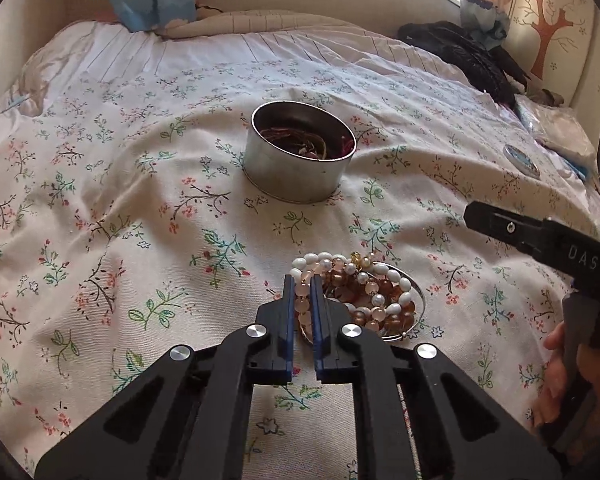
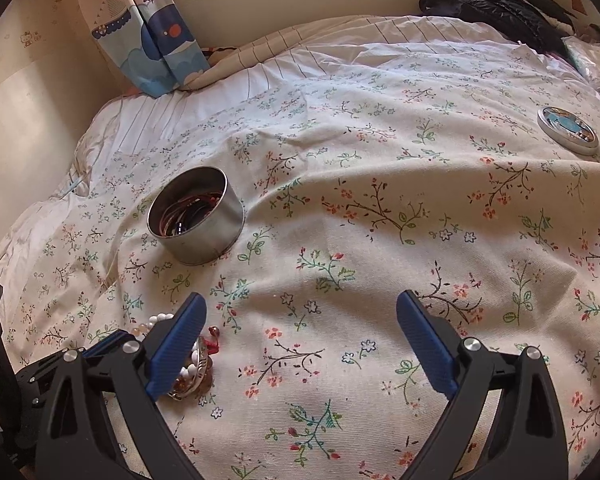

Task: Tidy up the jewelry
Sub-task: 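Lower the left tool onto the pink pearl bracelet and close it, then grasp the white bead bracelet with the right tool while the left tool holds the pink pearl bracelet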

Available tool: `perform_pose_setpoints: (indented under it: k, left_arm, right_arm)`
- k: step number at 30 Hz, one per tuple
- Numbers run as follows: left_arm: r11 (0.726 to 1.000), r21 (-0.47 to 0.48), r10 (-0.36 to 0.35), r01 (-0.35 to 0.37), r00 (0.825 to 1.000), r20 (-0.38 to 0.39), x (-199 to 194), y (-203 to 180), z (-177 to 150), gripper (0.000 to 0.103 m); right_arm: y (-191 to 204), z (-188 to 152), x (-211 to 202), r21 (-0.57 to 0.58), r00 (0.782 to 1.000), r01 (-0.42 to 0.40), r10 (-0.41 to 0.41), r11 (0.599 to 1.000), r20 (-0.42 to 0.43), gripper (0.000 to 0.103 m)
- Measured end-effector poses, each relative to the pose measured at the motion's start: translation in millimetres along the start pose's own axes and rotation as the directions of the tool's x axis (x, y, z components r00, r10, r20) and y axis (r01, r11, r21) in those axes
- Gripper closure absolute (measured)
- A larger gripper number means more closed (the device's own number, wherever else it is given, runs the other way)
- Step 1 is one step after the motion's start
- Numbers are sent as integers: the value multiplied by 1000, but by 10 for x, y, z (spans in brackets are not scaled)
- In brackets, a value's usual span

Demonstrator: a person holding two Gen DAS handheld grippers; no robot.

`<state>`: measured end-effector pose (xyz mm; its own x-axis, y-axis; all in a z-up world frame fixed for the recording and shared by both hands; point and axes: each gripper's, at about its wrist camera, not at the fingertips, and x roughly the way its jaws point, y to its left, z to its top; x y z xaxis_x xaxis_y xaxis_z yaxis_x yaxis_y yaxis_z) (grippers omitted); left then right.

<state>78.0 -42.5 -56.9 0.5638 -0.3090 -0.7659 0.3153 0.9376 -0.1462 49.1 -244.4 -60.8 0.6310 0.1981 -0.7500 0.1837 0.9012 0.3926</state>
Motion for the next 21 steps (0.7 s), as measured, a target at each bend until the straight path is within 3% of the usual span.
perform_pose_setpoints:
  k: [5,10,19,21]
  left_arm:
    - [999,-51,1,1,999,37,-83,118,43,96]
    - [987,-133,97,-93,995,26,-78,334,62,96]
    - [957,-224,184,-187,982,-36,-10,613,18,96]
    - [955,-233,179,-185,983,-47,12,631,11,96]
  right_arm:
    - [4,-6,1,0,1000,-1,1,1000,-1,11]
    - [89,-21,62,-31,999,-31,30,999,-30,11]
    - [729,-95,234,-295,993,-113,98,949,-66,12]
    - [860,-104,292,-349,991,-126,105,928,-79,20]
